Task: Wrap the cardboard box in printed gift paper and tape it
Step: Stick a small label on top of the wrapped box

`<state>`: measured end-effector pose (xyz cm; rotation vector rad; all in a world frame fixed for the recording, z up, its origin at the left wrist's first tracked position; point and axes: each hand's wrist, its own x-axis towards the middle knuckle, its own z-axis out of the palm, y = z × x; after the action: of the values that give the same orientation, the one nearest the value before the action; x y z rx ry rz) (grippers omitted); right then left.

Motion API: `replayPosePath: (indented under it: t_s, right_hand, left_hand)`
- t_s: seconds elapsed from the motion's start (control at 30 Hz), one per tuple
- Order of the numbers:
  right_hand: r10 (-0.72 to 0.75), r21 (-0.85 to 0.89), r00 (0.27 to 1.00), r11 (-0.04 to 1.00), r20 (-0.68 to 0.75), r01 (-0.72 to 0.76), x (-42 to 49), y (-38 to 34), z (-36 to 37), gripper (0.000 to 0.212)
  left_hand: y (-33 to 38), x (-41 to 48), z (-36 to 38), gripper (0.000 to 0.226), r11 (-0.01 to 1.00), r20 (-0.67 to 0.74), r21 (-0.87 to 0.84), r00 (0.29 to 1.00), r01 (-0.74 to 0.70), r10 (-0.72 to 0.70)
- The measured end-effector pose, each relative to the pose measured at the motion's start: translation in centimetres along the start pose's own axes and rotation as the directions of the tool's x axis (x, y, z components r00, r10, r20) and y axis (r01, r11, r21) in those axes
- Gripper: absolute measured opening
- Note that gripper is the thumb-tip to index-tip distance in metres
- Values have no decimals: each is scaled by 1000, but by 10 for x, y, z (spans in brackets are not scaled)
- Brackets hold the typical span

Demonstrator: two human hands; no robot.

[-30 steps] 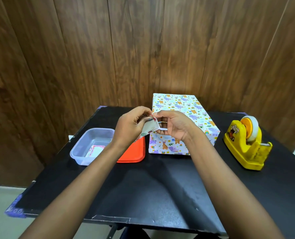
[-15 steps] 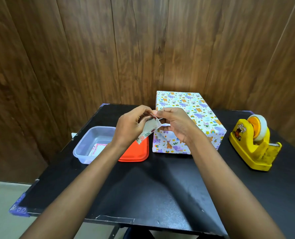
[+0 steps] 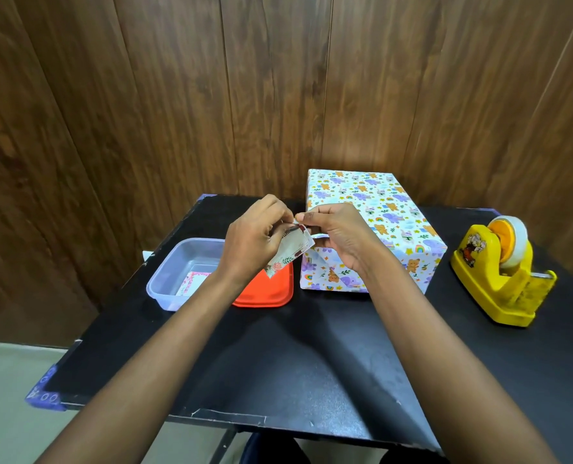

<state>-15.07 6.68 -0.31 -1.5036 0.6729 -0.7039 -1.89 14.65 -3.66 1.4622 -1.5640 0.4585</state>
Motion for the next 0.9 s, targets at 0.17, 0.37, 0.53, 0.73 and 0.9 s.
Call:
replayPosePath:
  t_s: [0.17, 0.37, 0.53, 0.73, 0.9]
  right_hand:
    - [56, 51, 994, 997, -99, -51, -2, 7, -2, 18]
    - [65, -28, 972, 997, -226, -74, -26, 27, -26, 21]
    - [13, -299, 965, 949, -263, -95, -55, 66, -45, 32]
    - [-73, -639, 977, 765, -199, -73, -78, 97, -52, 20]
    - [-7, -687, 975, 710, -223, -152, -84, 103, -64, 27]
  left_hand:
    - [3, -2, -8, 4, 991, 74, -136, 997, 11, -1]
    - [23, -3, -30, 23, 735, 228, -596, 946, 323, -231]
    - [30, 8, -38, 16, 677, 162, -667, 948, 310, -275]
    - [42, 14, -26, 22, 704, 234, -616, 935, 355, -267]
    - [61, 19, 2, 21, 852, 472, -333, 853, 404, -220]
